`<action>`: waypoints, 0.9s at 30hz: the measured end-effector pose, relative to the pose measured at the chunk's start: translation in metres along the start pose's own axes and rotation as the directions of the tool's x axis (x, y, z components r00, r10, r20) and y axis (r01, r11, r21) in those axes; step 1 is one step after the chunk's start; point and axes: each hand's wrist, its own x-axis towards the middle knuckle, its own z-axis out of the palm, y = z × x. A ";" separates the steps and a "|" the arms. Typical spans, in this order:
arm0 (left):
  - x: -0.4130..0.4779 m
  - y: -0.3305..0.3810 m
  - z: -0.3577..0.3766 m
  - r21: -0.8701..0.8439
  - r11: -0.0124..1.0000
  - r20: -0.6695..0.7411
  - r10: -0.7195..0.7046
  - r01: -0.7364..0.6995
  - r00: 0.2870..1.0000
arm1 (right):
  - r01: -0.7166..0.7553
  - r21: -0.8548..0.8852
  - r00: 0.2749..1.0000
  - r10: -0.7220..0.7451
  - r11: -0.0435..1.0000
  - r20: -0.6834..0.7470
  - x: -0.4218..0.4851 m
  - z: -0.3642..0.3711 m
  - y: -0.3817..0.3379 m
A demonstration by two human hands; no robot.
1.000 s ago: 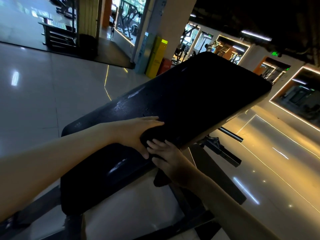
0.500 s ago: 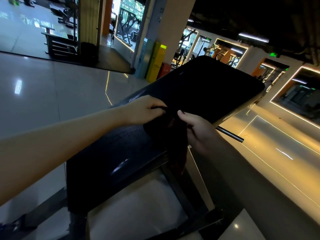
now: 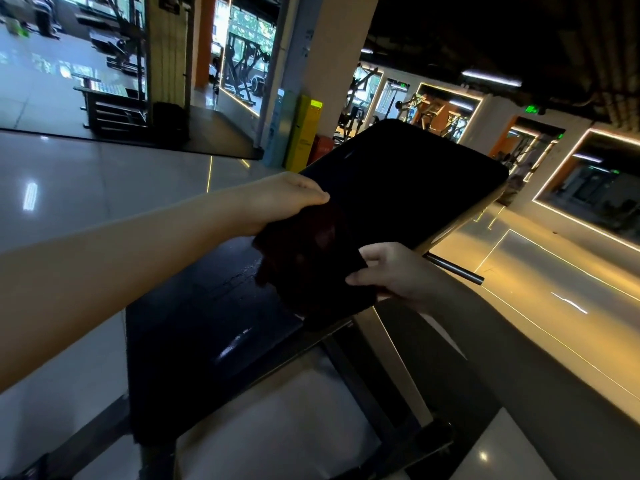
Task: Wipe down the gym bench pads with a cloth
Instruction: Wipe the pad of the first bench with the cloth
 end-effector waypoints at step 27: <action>0.011 -0.096 0.077 0.569 0.716 0.047 0.464 -0.405 0.885 | 0.412 -0.838 0.837 -0.513 0.357 0.193 0.030 -0.072 0.062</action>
